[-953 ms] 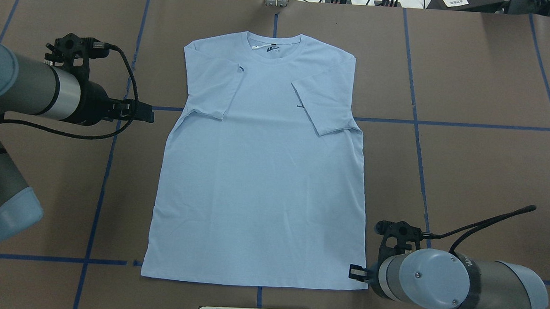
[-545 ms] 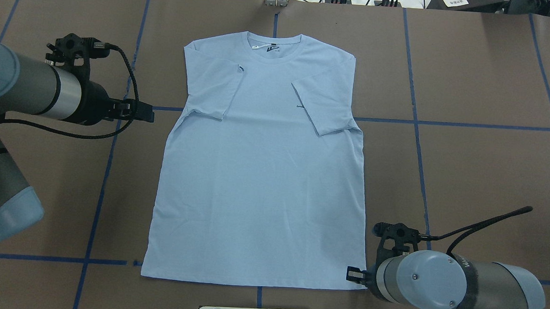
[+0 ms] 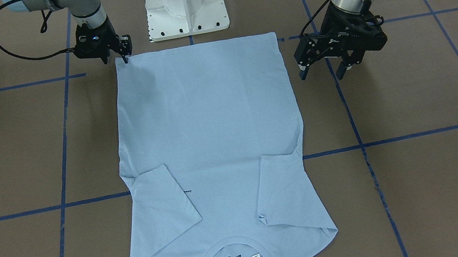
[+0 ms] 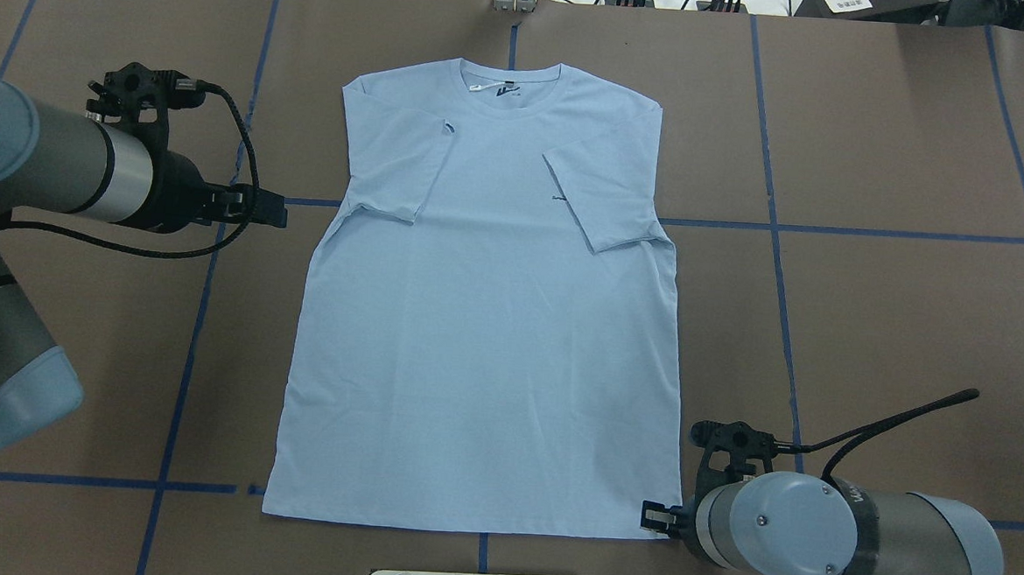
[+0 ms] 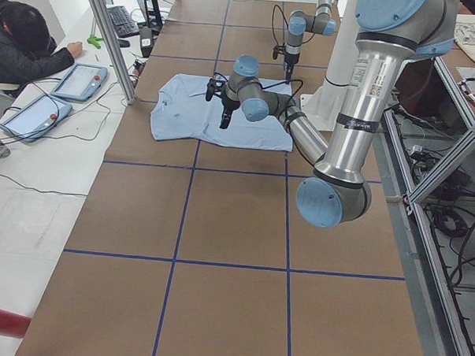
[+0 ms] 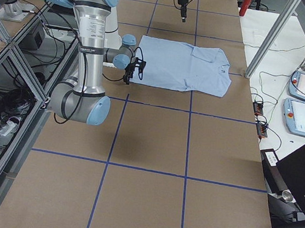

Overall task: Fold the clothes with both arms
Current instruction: 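Move the right gripper down to the hem corner nearest it, then move the left gripper down to the other hem corner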

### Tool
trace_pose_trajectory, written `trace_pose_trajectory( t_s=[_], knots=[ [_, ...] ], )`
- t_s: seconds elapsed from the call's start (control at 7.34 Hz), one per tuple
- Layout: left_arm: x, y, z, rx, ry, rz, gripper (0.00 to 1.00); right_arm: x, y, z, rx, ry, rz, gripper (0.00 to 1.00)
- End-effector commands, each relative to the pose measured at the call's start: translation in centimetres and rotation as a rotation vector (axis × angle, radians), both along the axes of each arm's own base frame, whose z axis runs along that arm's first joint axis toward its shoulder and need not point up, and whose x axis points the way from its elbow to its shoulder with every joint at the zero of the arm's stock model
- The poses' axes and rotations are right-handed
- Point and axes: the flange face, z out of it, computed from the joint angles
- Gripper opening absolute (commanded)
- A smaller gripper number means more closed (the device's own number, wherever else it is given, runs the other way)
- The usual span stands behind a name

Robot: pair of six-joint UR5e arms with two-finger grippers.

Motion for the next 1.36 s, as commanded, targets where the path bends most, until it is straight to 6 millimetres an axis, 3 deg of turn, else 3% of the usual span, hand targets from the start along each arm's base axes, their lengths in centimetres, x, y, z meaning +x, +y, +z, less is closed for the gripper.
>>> trace_pose_trajectory(
  t_s=[0.0, 0.27, 0.41, 0.54, 1.09, 1.23],
  knots=[
    [-0.1, 0.1, -0.2, 0.002, 0.002, 0.0, 1.0, -0.2, 0.1, 0.1, 0.0, 0.002, -0.003, 0.58],
    [-0.1, 0.0, -0.2, 0.002, 0.001, -0.003, 1.0, -0.2, 0.1, 0.1, 0.0, 0.003, -0.003, 0.18],
    [-0.1, 0.0, -0.2, 0.002, 0.001, -0.003, 1.0, -0.2, 0.2, 0.0, -0.001, 0.001, -0.004, 0.04],
    [0.0, 0.0, 0.0, 0.002, -0.001, -0.001, 1.0, -0.1, 0.2, 0.0, -0.002, 0.0, -0.005, 0.0],
    [-0.3, 0.2, -0.5, -0.012, 0.014, -0.006, 1.0, 1.4, -0.5, -2.9, 0.024, -0.061, 0.031, 0.0],
    [0.0, 1.1, -0.6, -0.119, 0.064, -0.018, 1.0, 2.3, -1.2, -3.8, 0.031, -0.08, 0.049, 0.0]
  ],
)
